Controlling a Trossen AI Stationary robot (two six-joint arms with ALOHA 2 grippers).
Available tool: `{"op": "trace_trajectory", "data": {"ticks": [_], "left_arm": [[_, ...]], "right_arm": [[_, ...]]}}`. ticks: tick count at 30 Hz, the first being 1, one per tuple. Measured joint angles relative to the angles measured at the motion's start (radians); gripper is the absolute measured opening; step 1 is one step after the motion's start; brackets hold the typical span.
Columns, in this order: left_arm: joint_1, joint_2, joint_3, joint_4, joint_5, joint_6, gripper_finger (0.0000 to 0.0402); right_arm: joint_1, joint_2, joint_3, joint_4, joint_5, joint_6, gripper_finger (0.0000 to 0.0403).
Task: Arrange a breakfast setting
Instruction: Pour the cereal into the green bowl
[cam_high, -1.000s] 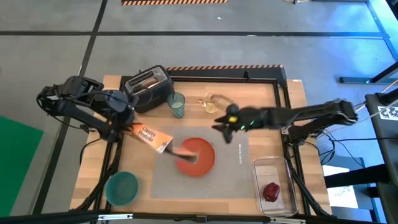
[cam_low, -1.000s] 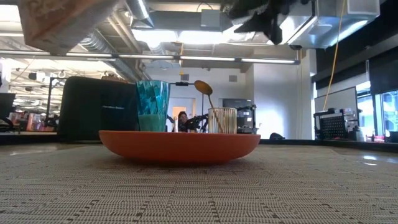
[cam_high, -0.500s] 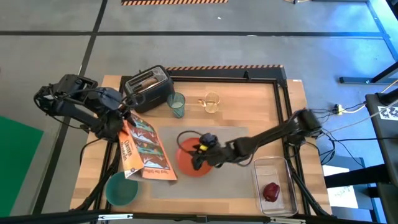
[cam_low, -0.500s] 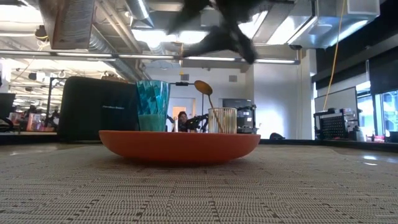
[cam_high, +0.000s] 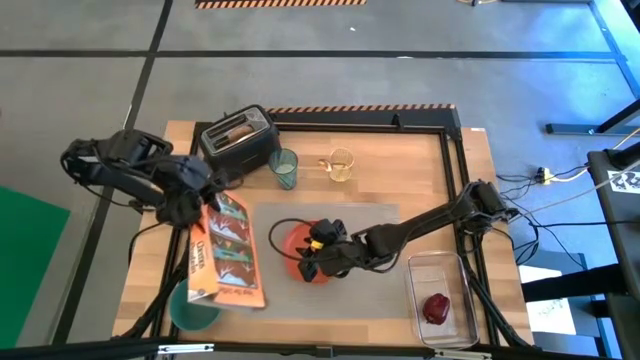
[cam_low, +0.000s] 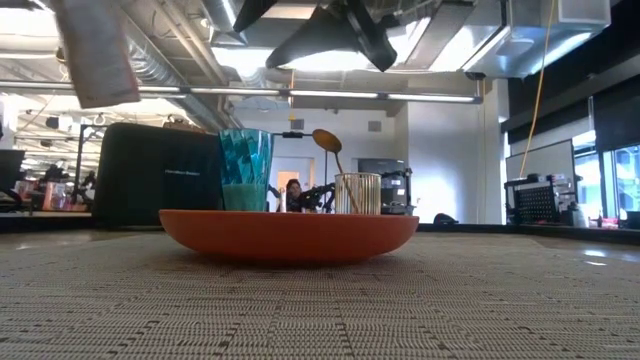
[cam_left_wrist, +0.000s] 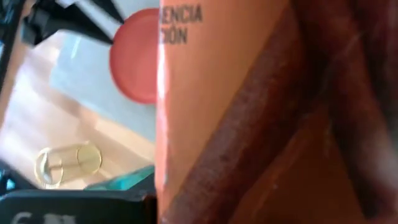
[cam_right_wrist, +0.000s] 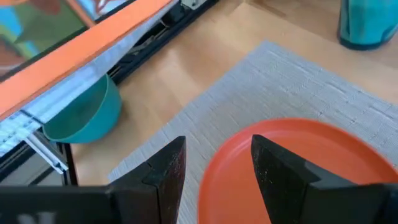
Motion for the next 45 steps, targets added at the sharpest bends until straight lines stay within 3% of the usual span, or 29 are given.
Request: {"op": "trace_trajectory", "data": {"ticks": [6,13,17,33,41,45], "left_arm": [[-0.075,-0.018,-0.08,0.001,0.005,0.08,0.012],[-0.132,-0.035,-0.218,-0.002,-0.154,0.246,0.012],[-0.159,-0.035,-0.253,0.003,-0.194,0.28,0.012],[-0.178,-0.078,-0.193,-0.002,-0.213,0.346,0.012],[-0.2,-0.111,-0.118,0.001,-0.111,0.345,0.012],[-0.237,-0.14,-0.11,-0.004,-0.107,0.345,0.012]], "right_arm": [[0.002,0.04,-0.001,0.026,0.026,0.06,0.0172],[0.002,0.111,-0.001,0.242,0.021,0.067,0.0172],[0.004,0.113,-0.001,0.231,0.016,0.102,0.0172],[0.007,0.112,-0.001,0.242,-0.002,0.131,0.0172],[0.007,0.112,-0.001,0.229,-0.002,0.124,0.0172],[0.008,0.112,-0.001,0.229,-0.003,0.091,0.0172]]}}
